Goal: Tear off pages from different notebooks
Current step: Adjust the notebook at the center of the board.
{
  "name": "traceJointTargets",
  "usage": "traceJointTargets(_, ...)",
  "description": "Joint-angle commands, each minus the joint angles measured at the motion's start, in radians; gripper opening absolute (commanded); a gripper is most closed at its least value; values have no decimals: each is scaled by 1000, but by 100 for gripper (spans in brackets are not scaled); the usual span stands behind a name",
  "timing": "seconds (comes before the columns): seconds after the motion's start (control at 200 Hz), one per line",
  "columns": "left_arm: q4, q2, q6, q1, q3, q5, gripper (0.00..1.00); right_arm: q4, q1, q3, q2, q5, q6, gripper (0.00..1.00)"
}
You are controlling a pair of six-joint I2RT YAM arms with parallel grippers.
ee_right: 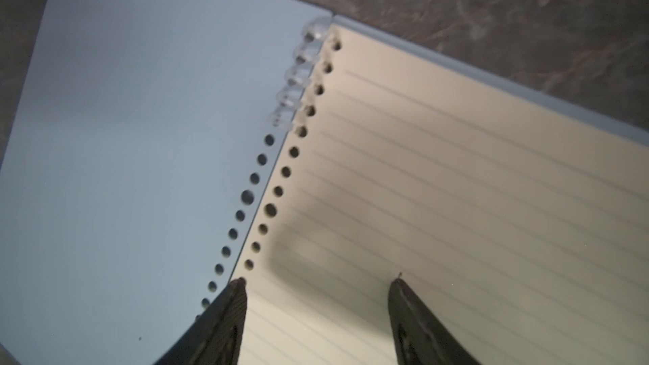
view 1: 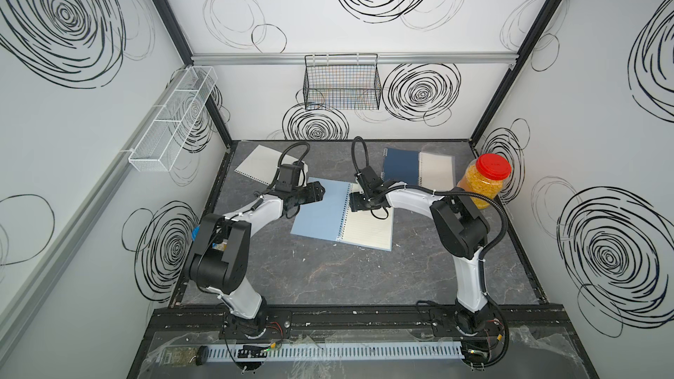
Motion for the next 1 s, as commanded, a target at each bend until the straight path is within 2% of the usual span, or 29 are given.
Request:
traceJointTargets(0.0,59,-37,11,-63,-47,58,73,37,-51,21,-21,-50,-9,68)
traceJointTargets(0.235,62,-43,11,-203,-100,126,73,-17,-121,181,90,-121,-82,67)
traceJointTargets(0.39,124,-6,-61,-305,-118,148,73,-56,-141,299,174,-153,-122,67)
traceJointTargets(0.49,148,30,-94,-338,-113,154,72,-88,-148,363,221,-151,-134,66)
traceJointTargets(0.675,153,78,-121,-335,-130,158,71,-100,-163,373,247,-175,-146,66)
traceJointTargets(0.996,105,113,-122,-249,-174,124,68,-82,-168,228,185,-233,-169,64)
